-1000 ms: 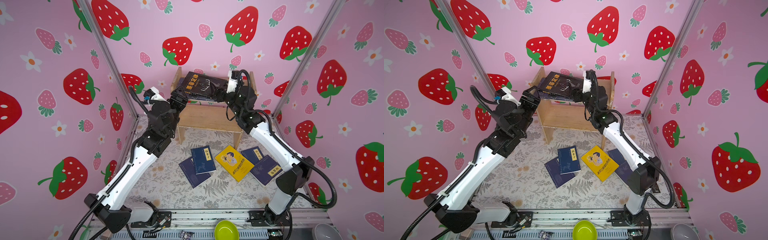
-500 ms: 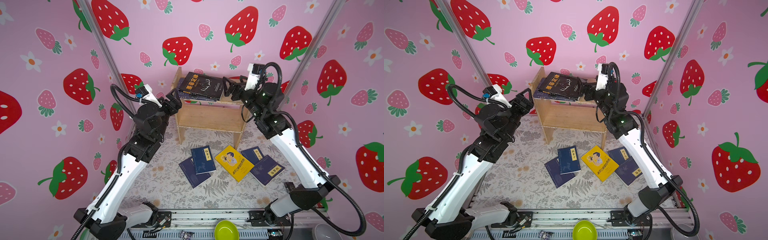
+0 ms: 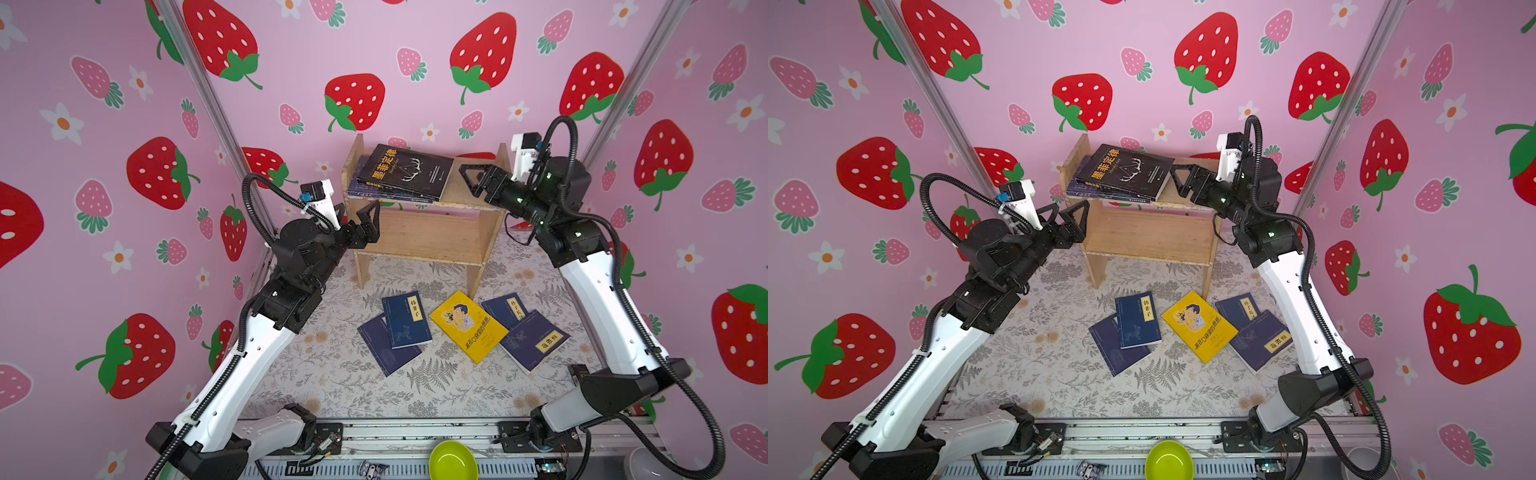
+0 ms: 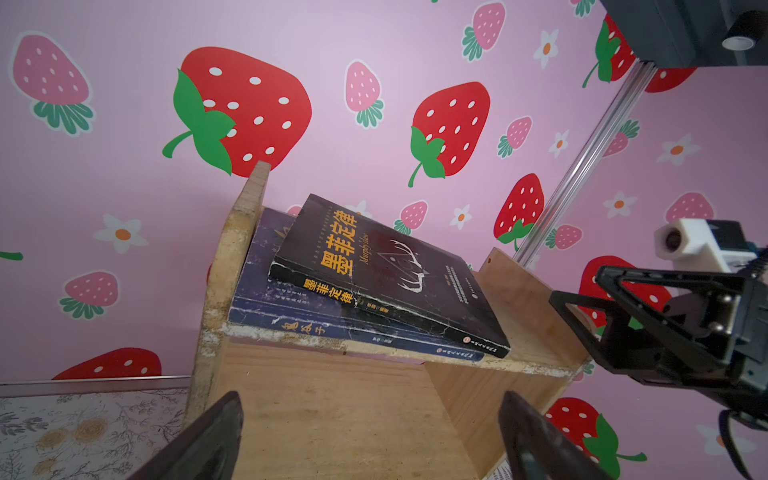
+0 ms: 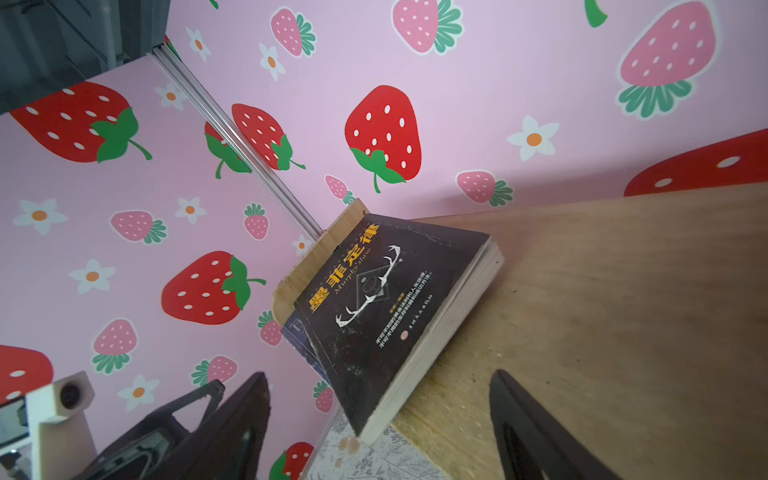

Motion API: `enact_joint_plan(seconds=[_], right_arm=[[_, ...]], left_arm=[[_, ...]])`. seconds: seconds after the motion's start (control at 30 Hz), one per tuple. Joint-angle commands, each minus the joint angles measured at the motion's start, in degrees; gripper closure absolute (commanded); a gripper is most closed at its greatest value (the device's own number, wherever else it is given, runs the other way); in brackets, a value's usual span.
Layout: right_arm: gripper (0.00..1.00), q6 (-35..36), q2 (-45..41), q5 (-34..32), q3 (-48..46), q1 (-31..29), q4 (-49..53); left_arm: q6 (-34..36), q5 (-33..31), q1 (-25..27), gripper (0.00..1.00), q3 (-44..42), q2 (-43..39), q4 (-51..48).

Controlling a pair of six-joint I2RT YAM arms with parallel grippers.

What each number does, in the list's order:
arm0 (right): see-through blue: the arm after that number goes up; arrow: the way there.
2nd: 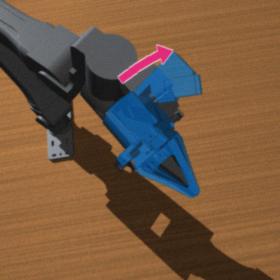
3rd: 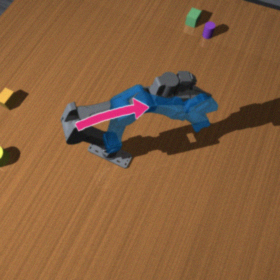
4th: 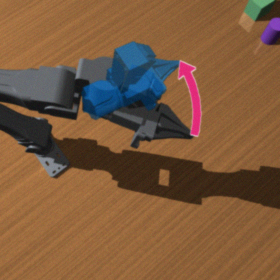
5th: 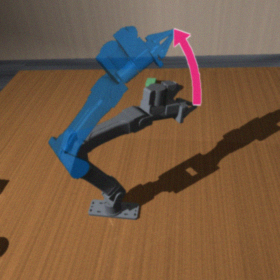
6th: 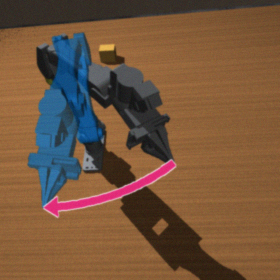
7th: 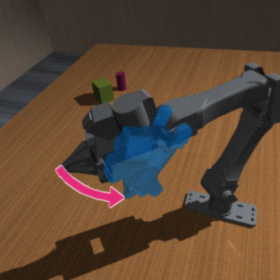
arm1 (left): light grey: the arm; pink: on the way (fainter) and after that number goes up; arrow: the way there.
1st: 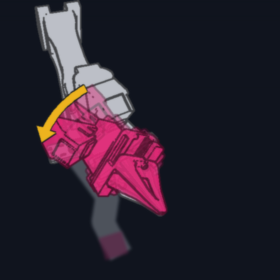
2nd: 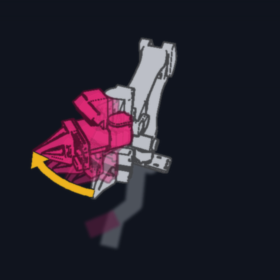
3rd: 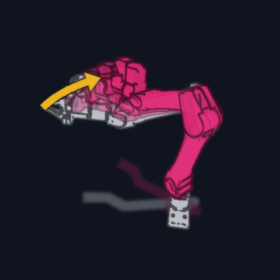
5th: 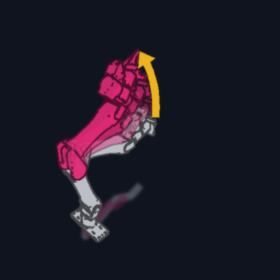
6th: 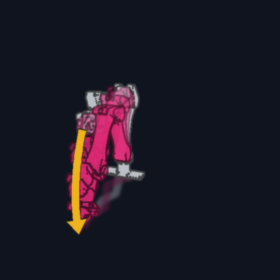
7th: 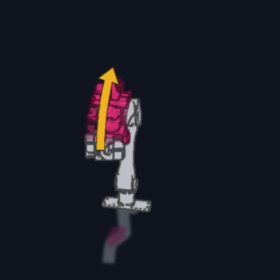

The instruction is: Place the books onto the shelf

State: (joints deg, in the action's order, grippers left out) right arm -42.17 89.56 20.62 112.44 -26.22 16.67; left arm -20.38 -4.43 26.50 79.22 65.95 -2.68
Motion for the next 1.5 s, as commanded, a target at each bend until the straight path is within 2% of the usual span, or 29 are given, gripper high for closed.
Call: enact_joint_plan(seconds=[0.0, 0.33, 0.63, 0.8, 1.0, 1.47], right_arm=[[0.19, -6.01, 2.65, 4.64, 3.01, -0.09, 1.45], [0.22, -11.86, 6.41, 0.98, 6.56, -0.2, 7.39], [0.26, -18.65, 10.22, 2.73, 7.56, -0.87, 7.15], [0.26, -22.39, 12.88, 0.42, 12.94, -1.03, 12.9], [0.26, -27.46, 15.76, 0.65, 17.18, -1.9, 18.06], [0.27, -30.38, 17.01, 0.16, 16.32, -3.93, 17.15]], left_arm=[[2.6, 0.52, -0.83, 0.03, -1.17, -2.85, 2.73], [1.72, -2.94, -1.71, 0.01, -6.3, -8.23, 3.78], [-1.66, -6.25, -3.02, 0.0, -8.73, -10.01, 4.32], [-3.89, -6.46, -4.3, 0.01, -10.48, -10.76, 4.53], [-6.04, -5.94, -5.56, 0.01, -11.75, -10.98, 4.54], [-13.22, -4.39, -10.17, 0.01, -14.35, -11.99, 4.57]])
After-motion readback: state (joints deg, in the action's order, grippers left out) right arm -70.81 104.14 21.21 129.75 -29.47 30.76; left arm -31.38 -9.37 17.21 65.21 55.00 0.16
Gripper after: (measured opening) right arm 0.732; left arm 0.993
